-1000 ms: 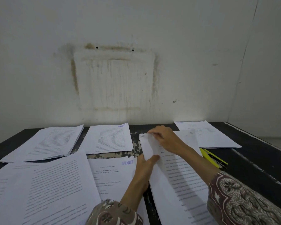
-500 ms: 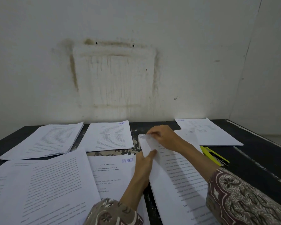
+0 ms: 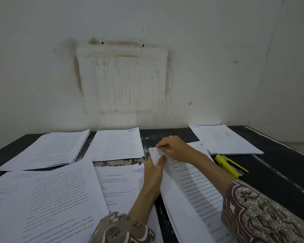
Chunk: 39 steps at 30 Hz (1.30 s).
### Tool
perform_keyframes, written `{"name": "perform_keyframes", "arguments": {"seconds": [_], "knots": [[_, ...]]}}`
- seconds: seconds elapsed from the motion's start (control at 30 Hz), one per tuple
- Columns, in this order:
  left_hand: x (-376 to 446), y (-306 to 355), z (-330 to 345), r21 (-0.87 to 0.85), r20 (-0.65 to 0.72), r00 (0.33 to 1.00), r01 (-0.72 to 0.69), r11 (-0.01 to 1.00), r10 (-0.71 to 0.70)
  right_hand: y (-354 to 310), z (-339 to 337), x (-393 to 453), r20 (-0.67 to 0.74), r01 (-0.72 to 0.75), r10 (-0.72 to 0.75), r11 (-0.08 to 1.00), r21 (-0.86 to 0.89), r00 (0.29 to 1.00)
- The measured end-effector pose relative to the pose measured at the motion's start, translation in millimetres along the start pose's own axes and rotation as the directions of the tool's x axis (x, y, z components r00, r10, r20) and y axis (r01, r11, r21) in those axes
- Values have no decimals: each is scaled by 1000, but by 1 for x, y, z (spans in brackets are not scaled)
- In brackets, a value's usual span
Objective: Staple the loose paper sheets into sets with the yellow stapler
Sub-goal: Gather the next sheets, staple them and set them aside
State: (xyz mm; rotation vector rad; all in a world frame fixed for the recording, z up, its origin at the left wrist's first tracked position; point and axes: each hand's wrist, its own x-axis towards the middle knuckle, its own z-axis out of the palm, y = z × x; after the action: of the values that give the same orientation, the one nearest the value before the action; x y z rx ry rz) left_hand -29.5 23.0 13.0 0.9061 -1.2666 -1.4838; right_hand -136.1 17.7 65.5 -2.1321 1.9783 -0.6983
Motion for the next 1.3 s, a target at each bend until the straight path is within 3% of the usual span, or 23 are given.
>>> {"name": "perform_keyframes", "arguments": {"seconds": [0.33, 0.53, 0.93, 1.03, 1.17, 1.23, 1.3], "knots": [[2, -3, 1, 87, -83, 993, -77, 993, 84, -6, -1, -3, 50, -1, 5, 997, -83, 999], [6, -7, -1, 163, -58, 984, -155, 974, 166, -2, 6, -6, -16, -138, 138, 964, -229, 990], [4, -9, -1, 153, -53, 969, -231, 961, 241, 2, 7, -9, 15, -145, 148, 982, -118, 989], [6, -6, -2, 106, -91, 980, -166, 980, 176, 6, 2, -10, -30, -111, 110, 992, -57, 994], [-1, 1, -2, -104, 18, 994, 110, 988, -109, 20, -2, -13, -110, -94, 97, 995, 28, 989], [-9, 3, 1, -66, 98, 983, 160, 985, -153, 26, -1, -13, -159, -97, 105, 994, 55, 982], [-11, -1, 4, 84, 119, 984, 124, 989, -133, 28, 0, -13, -186, -94, 105, 993, 70, 977]]}}
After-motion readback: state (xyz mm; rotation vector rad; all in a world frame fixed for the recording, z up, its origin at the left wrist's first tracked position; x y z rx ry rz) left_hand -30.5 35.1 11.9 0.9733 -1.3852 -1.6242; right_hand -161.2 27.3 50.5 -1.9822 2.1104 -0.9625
